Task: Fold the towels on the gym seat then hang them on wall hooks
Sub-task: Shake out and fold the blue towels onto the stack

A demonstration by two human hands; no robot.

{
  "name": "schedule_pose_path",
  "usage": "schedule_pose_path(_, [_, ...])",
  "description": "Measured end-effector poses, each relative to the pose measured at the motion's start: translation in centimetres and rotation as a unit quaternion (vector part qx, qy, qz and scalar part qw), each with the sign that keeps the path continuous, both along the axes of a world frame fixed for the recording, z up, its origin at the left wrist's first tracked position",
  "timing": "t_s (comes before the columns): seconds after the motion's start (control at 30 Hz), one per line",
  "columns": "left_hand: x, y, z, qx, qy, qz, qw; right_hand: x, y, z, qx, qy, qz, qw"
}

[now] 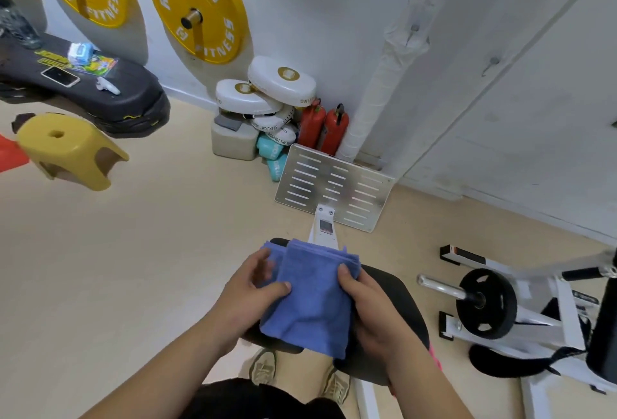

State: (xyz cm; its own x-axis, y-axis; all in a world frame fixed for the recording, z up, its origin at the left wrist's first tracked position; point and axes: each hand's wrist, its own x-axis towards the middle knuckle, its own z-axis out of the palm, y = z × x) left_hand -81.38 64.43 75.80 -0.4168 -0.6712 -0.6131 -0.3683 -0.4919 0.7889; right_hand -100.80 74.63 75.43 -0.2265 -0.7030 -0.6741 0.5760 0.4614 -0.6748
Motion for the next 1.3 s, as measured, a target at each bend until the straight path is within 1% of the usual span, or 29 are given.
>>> schedule_pose_path(0.03, [0.4,-0.4,-0.1,0.057,0.030,-0.015,0.998,-0.3,-0.6,0.0,0.007,0.000,0.004,1.000])
schedule_pose_path(0.07, [0.6,-0.8,-0.2,0.088,0.050,-0.027,0.994,-0.7,-1.3,-0.2,0.012,0.000,0.008,1.000])
schedule_pose_path(0.1, [0.6,-1.2,-0.4,0.089,0.045,-0.031,0.995,-1.0,-1.9,-0.6,0.017,0.001,0.016,1.000])
schedule_pose_path(0.13, [0.6,-1.5,-0.6,0.075,0.032,-0.024,0.996,-1.3,-2.5,-1.3,0.026,0.007,0.027,0.999])
schedule_pose_path(0.27, [0.0,-2.5,-2.6,0.023,-0.042,0.005,0.999,-1.2,-4.2,-5.0,0.082,0.086,0.057,0.991])
schedule_pose_path(0.4, [-0.1,-2.9,-5.0,-0.043,-0.135,-0.019,0.990,0.4,-4.8,-7.1,0.100,0.143,0.123,0.977])
schedule_pose_path(0.47, [-0.1,-2.8,-5.8,-0.061,-0.165,-0.033,0.984,1.2,-5.0,-7.5,0.096,0.192,0.128,0.968])
schedule_pose_path(0.5, [-0.3,-2.8,-6.1,-0.084,-0.177,-0.043,0.980,1.5,-5.0,-7.7,0.086,0.227,0.126,0.962])
schedule_pose_path(0.57, [-0.9,-2.4,-6.2,-0.137,-0.195,-0.053,0.970,1.9,-4.9,-8.1,0.072,0.279,0.125,0.949])
schedule_pose_path(0.67, [-0.8,-2.2,-6.5,-0.194,-0.220,-0.042,0.955,2.4,-4.5,-8.6,0.067,0.273,0.107,0.954])
schedule_pose_path(0.7, [-0.6,-2.1,-6.8,-0.202,-0.242,-0.063,0.947,2.5,-4.3,-8.8,0.080,0.270,0.108,0.953])
schedule_pose_path(0.77, [-0.1,-1.9,-7.2,-0.213,-0.307,-0.133,0.918,2.5,-3.8,-9.4,0.119,0.294,0.126,0.940])
schedule_pose_path(0.83, [0.0,-1.5,-7.2,-0.253,-0.328,-0.145,0.898,2.3,-3.1,-10.0,0.134,0.309,0.144,0.931])
schedule_pose_path(0.87, [-0.2,-1.3,-7.2,-0.299,-0.318,-0.145,0.888,2.1,-2.9,-10.1,0.133,0.300,0.142,0.934])
schedule_pose_path(0.93, [-1.1,-1.1,-6.7,-0.386,-0.287,-0.173,0.859,1.5,-2.5,-10.1,0.139,0.271,0.119,0.945])
schedule_pose_path(0.97, [-1.8,-0.9,-6.4,-0.414,-0.273,-0.185,0.848,1.1,-2.2,-10.0,0.140,0.267,0.112,0.947])
schedule_pose_path(1.0, [-2.7,-0.6,-6.1,-0.426,-0.256,-0.198,0.845,0.6,-1.7,-9.8,0.141,0.267,0.107,0.947])
schedule_pose_path(1.17, [-8.7,3.0,-5.2,-0.378,-0.154,-0.269,0.872,-2.7,2.9,-7.8,0.123,0.237,0.061,0.962])
schedule_pose_path(1.23, [-11.1,5.1,-5.6,-0.338,-0.130,-0.298,0.883,-4.6,5.3,-7.2,0.128,0.247,0.053,0.959])
schedule_pose_path(1.3, [-13.5,7.3,-6.4,-0.299,-0.109,-0.334,0.887,-6.8,8.3,-7.2,0.157,0.260,0.033,0.952])
